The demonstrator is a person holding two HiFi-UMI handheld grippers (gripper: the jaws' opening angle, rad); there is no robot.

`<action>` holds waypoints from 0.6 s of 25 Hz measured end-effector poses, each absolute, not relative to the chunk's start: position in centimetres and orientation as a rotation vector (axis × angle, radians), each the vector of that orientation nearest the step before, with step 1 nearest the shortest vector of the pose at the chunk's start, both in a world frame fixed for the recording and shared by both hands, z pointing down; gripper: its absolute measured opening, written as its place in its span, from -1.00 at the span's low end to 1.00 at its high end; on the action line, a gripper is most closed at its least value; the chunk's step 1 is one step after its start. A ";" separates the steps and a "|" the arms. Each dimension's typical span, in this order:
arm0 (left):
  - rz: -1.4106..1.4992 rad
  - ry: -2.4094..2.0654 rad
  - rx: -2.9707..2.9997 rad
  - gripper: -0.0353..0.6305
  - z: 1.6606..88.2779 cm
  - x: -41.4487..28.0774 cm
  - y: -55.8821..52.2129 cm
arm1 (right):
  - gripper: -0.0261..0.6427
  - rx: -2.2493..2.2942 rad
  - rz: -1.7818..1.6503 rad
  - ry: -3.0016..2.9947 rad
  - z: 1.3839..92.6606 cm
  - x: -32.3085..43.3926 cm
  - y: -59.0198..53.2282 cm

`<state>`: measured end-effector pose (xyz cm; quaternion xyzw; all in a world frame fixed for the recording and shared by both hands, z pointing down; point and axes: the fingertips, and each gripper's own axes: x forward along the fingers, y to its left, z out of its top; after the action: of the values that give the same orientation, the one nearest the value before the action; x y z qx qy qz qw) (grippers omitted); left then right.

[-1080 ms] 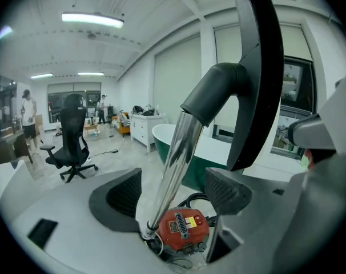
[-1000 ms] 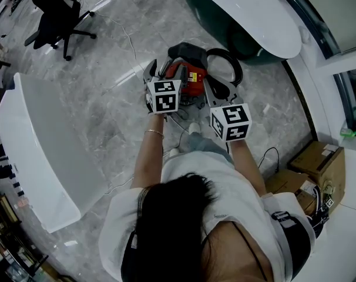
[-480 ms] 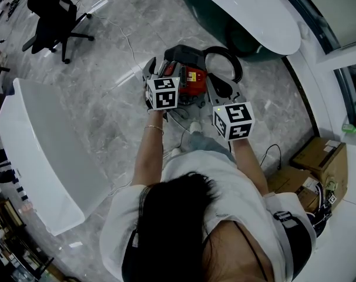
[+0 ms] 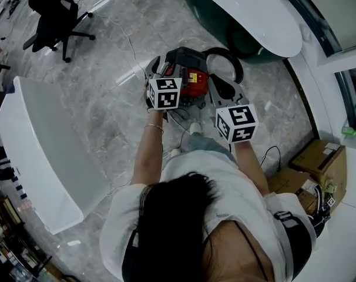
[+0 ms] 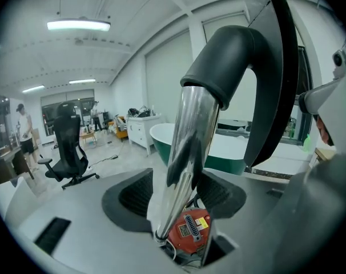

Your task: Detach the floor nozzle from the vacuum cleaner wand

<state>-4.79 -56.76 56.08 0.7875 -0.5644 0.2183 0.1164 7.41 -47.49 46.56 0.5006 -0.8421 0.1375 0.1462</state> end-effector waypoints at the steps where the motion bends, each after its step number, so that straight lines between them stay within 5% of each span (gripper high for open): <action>1: 0.641 -1.657 2.309 -0.20 56.0 -4.8 -56.8 | -0.87 1.437 0.403 -2.425 46.6 7.4 -47.5; 9: 0.660 -1.653 2.318 -0.39 56.2 -4.5 -57.0 | -0.86 1.411 0.433 -2.434 46.3 7.3 -47.5; 12: 0.644 -1.655 2.314 -0.39 56.2 -4.7 -57.0 | -0.44 1.342 0.488 -2.446 47.0 6.9 -47.1; 15: 0.648 -1.651 2.311 -0.39 56.2 -4.7 -56.9 | -0.41 1.342 0.476 -2.451 46.9 6.9 -46.9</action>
<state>-4.70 -56.93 56.18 0.7881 -0.5631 0.2210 0.1138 6.87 -46.94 46.95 0.4680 -0.8544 0.1660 0.1529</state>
